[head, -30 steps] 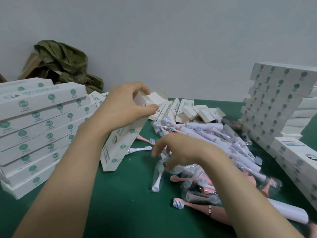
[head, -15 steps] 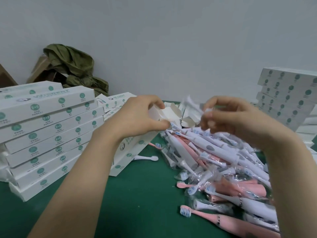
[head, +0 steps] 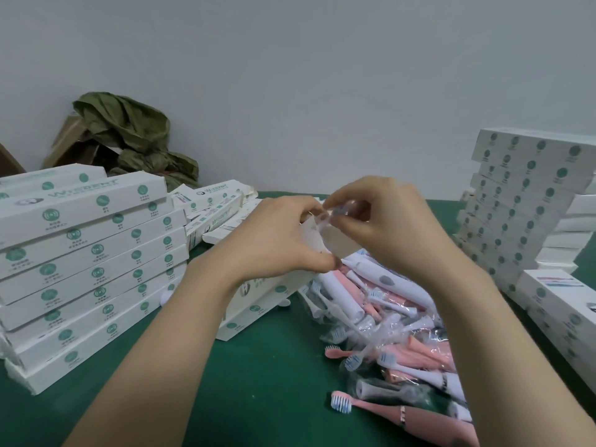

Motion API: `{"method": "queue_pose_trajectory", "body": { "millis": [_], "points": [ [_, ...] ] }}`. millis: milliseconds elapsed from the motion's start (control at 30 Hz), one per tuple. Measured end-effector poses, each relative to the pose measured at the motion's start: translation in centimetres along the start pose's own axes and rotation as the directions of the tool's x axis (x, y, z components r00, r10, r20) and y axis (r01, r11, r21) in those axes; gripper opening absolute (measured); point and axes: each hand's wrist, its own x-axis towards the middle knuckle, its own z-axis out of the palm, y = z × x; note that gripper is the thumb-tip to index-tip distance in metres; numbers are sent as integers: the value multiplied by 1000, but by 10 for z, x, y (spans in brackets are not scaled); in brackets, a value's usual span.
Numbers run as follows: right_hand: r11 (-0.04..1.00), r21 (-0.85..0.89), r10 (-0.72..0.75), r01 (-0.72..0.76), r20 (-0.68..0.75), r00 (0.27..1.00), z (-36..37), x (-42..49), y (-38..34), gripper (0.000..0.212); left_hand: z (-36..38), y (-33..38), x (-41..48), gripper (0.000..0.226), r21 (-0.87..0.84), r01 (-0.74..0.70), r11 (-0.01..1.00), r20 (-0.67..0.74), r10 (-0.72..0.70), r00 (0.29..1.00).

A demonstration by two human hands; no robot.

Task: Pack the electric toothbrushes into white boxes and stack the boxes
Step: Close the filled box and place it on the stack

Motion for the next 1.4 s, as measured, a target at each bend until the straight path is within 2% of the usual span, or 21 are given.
{"method": "queue_pose_trajectory", "body": {
  "millis": [100,167,267,333,400,467,533,567,633,700,733,800,867,967,1067,1133,1233,1300,1367,1400],
  "points": [
    [997,82,2,0,-17,1000,8,2,-2,31,-2,0,0,38,15,-11,1000,-22,11,1000],
    [992,128,33,-20,-95,995,10,5,1,32,-4,-1,0,34,11,-12,1000,-60,13,998],
    [961,276,92,-21,-246,965,14,7,2,19,-9,0,-1,34,-3,1,1000,-66,-2,998],
    [968,253,78,4,-316,945,19,7,0,7,-13,1,-1,39,-7,10,1000,-79,-11,997],
    [995,88,-13,35,-238,971,25,7,-2,5,-15,1,-2,44,-22,10,1000,-100,-12,995],
    [988,-107,-112,109,-25,993,33,6,-2,30,-15,4,-4,45,-39,7,999,-82,-11,997],
    [978,-141,-137,152,110,984,35,5,-3,44,-16,6,-5,47,-14,14,1000,-64,-15,998],
    [980,-100,-159,171,115,981,35,5,-2,43,-17,5,-6,48,-7,26,1000,-66,-26,997],
    [976,176,-122,127,-40,992,37,3,3,33,-20,1,-5,52,1,53,999,-89,-53,995],
    [892,450,141,-44,-184,973,43,5,12,27,-22,-3,-2,58,28,82,996,-129,-78,989],
    [863,483,266,-148,-185,946,49,6,17,24,-22,-5,-1,61,46,98,994,-146,-90,985],
    [854,390,414,-344,-108,904,63,4,28,19,-20,-8,0,60,79,126,989,-161,-112,981],
    [877,225,429,-425,30,903,80,-2,31,17,-17,-11,0,57,92,134,987,-166,-117,979],
    [952,-114,303,-283,233,924,109,-16,22,15,-17,-13,0,62,88,135,987,-171,-119,978],
    [931,-336,242,-143,277,930,129,-27,15,14,-18,-10,0,62,64,119,991,-178,-106,978],
    [904,-411,257,-120,298,919,134,-29,14,18,-21,-11,-3,62,33,117,993,-187,-109,976],
    [884,-442,311,-151,317,896,130,-27,16,18,-25,-14,-4,60,29,113,993,-223,-104,969],
    [883,-399,378,-247,292,879,123,-23,17,16,-26,-14,-4,61,31,113,993,-238,-102,966],
    [883,-202,464,-425,227,856,111,-18,21,11,-26,-12,-3,62,20,115,993,-246,-107,963],
    [858,-62,511,-510,203,835,104,-14,25,18,-26,-12,-3,62,6,119,993,-253,-114,961]
  ]
}}
